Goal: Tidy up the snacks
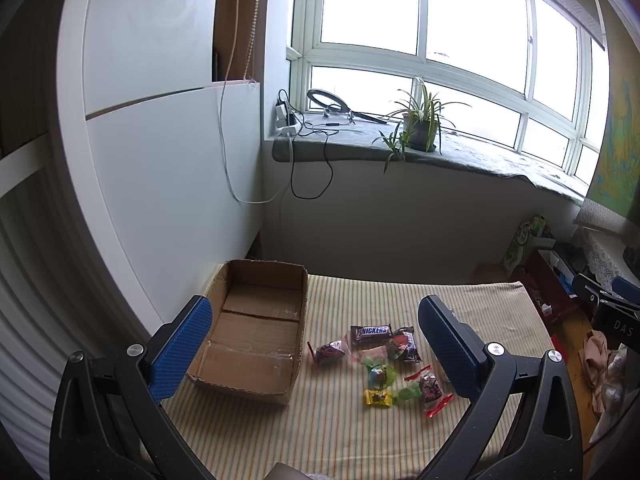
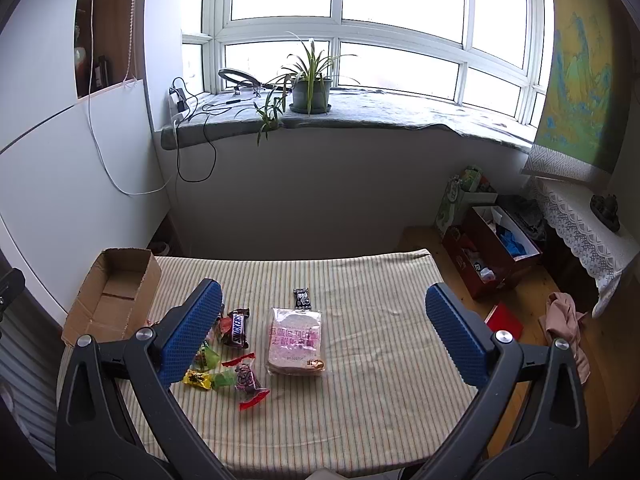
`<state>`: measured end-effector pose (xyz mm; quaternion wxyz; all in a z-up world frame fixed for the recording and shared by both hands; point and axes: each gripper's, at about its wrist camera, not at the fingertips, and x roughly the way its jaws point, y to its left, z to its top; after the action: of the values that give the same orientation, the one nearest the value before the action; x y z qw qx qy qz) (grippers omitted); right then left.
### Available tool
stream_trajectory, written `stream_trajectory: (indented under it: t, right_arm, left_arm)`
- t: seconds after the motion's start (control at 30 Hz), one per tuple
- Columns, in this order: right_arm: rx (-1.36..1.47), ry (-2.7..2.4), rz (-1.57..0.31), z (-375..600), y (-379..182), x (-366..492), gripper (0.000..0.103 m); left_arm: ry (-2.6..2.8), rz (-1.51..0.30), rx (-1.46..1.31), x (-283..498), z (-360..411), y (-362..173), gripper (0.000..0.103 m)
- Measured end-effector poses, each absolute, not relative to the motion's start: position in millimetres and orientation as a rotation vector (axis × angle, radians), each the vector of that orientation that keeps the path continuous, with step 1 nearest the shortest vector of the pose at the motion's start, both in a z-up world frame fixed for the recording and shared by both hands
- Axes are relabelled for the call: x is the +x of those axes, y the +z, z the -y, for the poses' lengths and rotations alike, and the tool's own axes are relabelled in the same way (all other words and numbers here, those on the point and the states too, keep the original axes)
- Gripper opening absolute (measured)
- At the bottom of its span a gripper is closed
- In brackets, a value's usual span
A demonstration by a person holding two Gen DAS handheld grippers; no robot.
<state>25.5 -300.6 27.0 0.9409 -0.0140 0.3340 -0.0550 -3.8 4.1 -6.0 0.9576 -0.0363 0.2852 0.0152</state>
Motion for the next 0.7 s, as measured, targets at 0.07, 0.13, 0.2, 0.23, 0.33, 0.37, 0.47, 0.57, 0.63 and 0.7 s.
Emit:
stream_trajectory:
  t: [0.07, 0.13, 0.2, 0.23, 0.33, 0.37, 0.47, 0.57, 0.63, 0.7]
  right_arm:
    - [-0.028, -0.11, -0.683, 300.8, 27.3, 25.9, 0.103]
    - [-0.029, -0.11, -0.683, 301.1, 27.5, 26.0, 0.103]
    - [-0.029, -0.111, -0.684, 301.3, 27.5, 26.0, 0.103]
    - [-0.028, -0.11, -0.684, 301.3, 27.2, 25.9, 0.103]
    - [-0.032, -0.114, -0.687, 301.4, 26.2, 26.0, 0.103]
    - [-0.031, -0.114, -0.689, 302.2, 25.9, 26.0, 0.103]
    - [-0.028, -0.114, -0.692, 302.6, 24.8, 26.0, 0.103]
    - [-0.03, -0.114, -0.691, 302.9, 24.7, 26.9, 0.103]
    - [-0.028, -0.114, -0.691, 302.9, 24.5, 27.2, 0.103]
    - [-0.03, -0.115, -0.692, 303.5, 23.6, 27.2, 0.103]
  left_arm:
    - [0.03, -0.578, -0.073, -4.0, -3.1, -5.7, 0.103]
    - [0.03, -0.577, -0.073, -4.2, -2.9, -5.7, 0.103]
    - [0.03, -0.578, -0.073, -3.8, -2.8, -5.4, 0.103]
    - [0.03, -0.577, -0.073, -3.9, -2.7, -5.3, 0.103]
    - [0.03, -0.577, -0.073, -3.8, -2.6, -5.1, 0.103]
    - [0.03, -0.577, -0.073, -3.7, -2.6, -5.1, 0.103]
    - [0.028, -0.578, -0.071, -3.4, -1.8, -5.8, 0.103]
    - [0.026, -0.581, -0.07, -3.1, -0.2, -6.2, 0.103]
    - [0.024, -0.583, -0.071, -2.3, 0.6, -6.2, 0.103]
    - [0.02, -0.587, -0.069, -1.4, 1.1, -7.0, 0.103]
